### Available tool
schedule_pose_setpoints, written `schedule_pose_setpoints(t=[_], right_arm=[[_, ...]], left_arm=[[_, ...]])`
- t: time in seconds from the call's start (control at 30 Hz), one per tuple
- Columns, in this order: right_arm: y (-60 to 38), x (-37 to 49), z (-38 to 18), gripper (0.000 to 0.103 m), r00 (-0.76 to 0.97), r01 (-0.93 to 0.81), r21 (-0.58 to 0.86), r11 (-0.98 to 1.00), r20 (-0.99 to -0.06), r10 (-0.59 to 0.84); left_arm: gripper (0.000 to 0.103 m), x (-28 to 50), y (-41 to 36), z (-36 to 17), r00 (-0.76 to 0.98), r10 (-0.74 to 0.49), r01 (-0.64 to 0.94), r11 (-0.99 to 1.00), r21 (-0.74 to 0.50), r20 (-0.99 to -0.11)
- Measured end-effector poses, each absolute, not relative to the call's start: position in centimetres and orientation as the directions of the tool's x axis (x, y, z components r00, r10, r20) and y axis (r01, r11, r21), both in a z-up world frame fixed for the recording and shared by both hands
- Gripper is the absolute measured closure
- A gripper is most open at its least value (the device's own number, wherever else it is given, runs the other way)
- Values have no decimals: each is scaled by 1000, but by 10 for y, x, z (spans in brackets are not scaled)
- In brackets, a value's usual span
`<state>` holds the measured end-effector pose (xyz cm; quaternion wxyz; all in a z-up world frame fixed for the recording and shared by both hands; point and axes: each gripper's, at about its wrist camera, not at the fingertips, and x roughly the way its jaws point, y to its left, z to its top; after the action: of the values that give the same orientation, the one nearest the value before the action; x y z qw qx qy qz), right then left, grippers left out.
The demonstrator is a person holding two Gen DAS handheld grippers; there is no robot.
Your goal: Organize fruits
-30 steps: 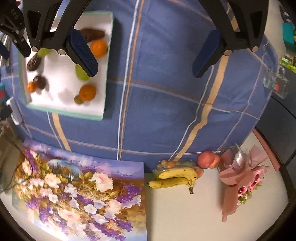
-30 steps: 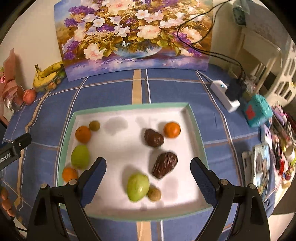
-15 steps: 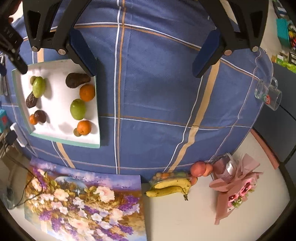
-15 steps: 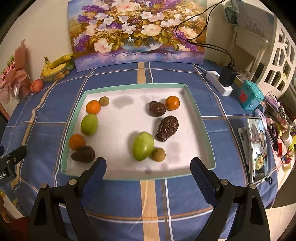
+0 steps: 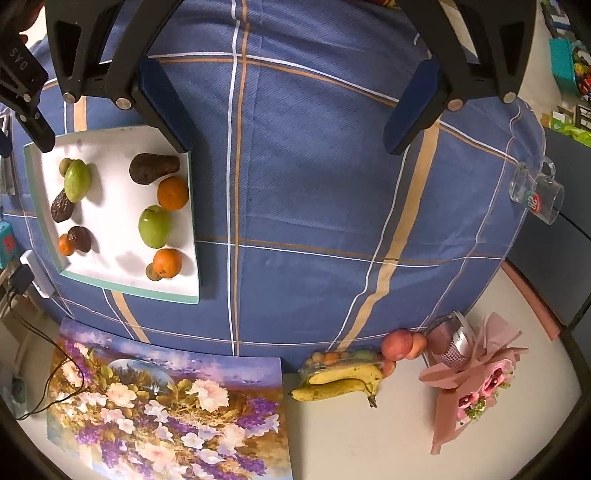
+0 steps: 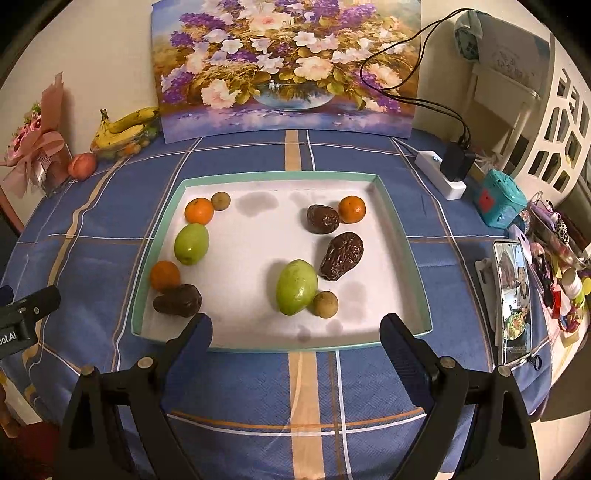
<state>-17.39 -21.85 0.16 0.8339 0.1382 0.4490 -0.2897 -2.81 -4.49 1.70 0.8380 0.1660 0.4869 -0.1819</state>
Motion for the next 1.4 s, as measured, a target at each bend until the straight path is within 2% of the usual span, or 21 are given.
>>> schedule_pose_setpoints(t=[1.4], right_arm=[[-216, -168, -6, 11, 408, 587, -38, 808, -849, -336]], left_arm=[[0, -23, -46, 6, 416, -110, 484, 867, 118, -903]])
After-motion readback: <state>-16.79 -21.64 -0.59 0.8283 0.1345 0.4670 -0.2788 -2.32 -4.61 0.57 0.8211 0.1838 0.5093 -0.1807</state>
